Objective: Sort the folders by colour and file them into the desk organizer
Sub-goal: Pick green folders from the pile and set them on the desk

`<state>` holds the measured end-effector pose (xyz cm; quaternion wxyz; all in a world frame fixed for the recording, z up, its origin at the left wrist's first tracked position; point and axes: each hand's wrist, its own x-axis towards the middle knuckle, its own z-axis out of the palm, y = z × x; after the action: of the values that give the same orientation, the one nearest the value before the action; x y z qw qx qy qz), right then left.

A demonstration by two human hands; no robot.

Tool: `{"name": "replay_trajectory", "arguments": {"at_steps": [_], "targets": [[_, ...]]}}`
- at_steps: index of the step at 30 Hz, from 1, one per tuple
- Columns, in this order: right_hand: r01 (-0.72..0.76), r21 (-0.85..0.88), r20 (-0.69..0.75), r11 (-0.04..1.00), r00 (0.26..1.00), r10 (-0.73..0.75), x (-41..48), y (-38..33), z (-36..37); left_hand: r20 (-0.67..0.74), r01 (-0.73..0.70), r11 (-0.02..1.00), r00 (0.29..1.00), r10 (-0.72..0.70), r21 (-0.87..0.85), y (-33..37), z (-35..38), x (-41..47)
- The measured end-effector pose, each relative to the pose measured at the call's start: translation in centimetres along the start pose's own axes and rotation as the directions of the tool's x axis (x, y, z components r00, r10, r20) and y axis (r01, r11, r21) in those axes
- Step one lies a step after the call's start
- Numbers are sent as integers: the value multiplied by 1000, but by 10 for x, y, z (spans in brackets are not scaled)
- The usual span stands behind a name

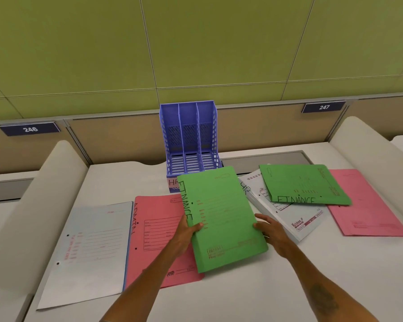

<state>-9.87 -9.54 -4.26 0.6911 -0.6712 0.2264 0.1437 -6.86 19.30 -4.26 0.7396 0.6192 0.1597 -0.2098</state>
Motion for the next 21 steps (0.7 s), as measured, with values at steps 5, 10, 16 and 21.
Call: {"name": "replay_trajectory", "arguments": {"at_steps": [5, 10, 16, 21], "targets": [[6, -100, -36, 995, 999, -9, 4, 1, 15, 101, 22, 985, 994, -40, 169, -12, 5, -5], [-3, -159, -154, 987, 988, -21, 2, 18, 20, 33, 20, 952, 999, -31, 307, -17, 2, -1], [-29, -217, -253, 976, 967, -28, 7, 15, 24, 33, 11, 900, 999, -29, 435, -17, 3, 5], [-19, -306, -222, 952, 974, -52, 14, 2, 26, -17, -17, 855, 999, 31, 519, -17, 7, 13]]}}
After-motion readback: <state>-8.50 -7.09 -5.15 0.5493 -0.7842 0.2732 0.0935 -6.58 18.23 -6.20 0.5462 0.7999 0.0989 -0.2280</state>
